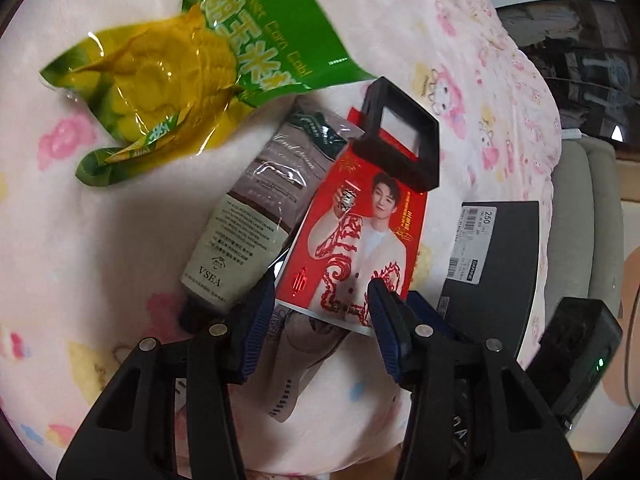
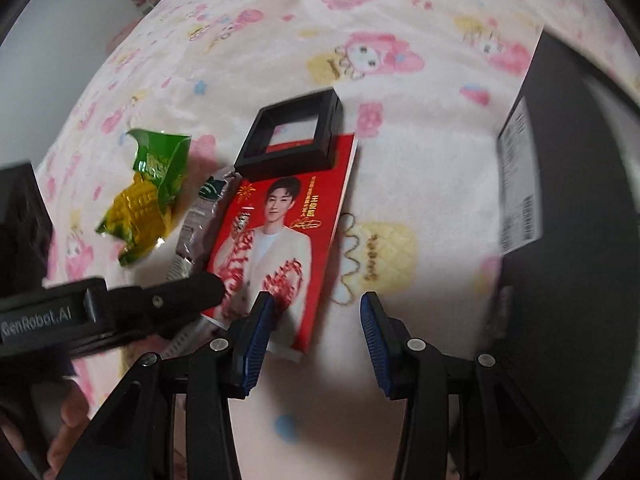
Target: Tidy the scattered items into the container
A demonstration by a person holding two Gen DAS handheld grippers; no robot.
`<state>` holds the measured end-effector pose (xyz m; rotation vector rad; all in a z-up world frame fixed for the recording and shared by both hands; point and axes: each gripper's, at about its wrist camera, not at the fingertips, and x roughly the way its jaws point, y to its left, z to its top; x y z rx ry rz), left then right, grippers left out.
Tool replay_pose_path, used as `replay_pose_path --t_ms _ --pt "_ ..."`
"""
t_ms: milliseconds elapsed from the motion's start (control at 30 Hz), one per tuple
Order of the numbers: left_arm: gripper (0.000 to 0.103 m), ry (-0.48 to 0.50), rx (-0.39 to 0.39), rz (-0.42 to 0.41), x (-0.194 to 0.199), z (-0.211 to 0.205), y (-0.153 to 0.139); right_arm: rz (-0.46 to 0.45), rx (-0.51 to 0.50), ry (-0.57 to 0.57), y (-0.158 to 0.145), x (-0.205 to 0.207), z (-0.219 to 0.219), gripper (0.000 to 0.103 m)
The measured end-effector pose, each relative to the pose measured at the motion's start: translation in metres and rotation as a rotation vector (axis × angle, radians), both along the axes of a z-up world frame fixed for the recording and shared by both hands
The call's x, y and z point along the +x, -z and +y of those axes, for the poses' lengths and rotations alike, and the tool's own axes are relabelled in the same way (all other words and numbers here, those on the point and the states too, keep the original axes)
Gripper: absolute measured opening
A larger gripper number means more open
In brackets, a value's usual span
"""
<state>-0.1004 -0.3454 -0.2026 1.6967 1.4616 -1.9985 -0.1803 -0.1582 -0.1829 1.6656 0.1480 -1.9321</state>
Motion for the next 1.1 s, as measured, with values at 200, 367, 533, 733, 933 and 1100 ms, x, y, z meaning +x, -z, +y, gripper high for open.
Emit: replay_pose_path --t_ms 200,367,533,733,933,1100 --pt "0.049 -0.023 -0.016 -0.005 -0.003 -0.001 0.003 0.0 -0.084 -0.026 0.001 0.003 -0.001 0.019" --pt "0.046 -0.007 -0.031 0.013 -0.007 0.0 0.003 0.045 -0.127 -0.034 -0.013 0.011 0.003 0.011" --pt "0.039 0.008 0.036 0.063 0.0 0.007 -0.005 0.1 -0.151 -0.052 -0.04 0.024 0.014 0.008" --pt "0.037 0.093 0.016 0.132 0.011 0.046 -0.033 0.141 -0.201 -0.057 -0.076 0.049 0.042 0.002" --pt "0.037 0.187 -0.005 0.139 0.018 0.087 -0.041 0.187 -0.204 -0.017 -0.092 0.086 0.084 0.002" --pt "0.038 0.191 0.025 0.149 0.022 0.099 -0.04 0.169 -0.243 0.044 -0.094 0.11 0.128 0.002"
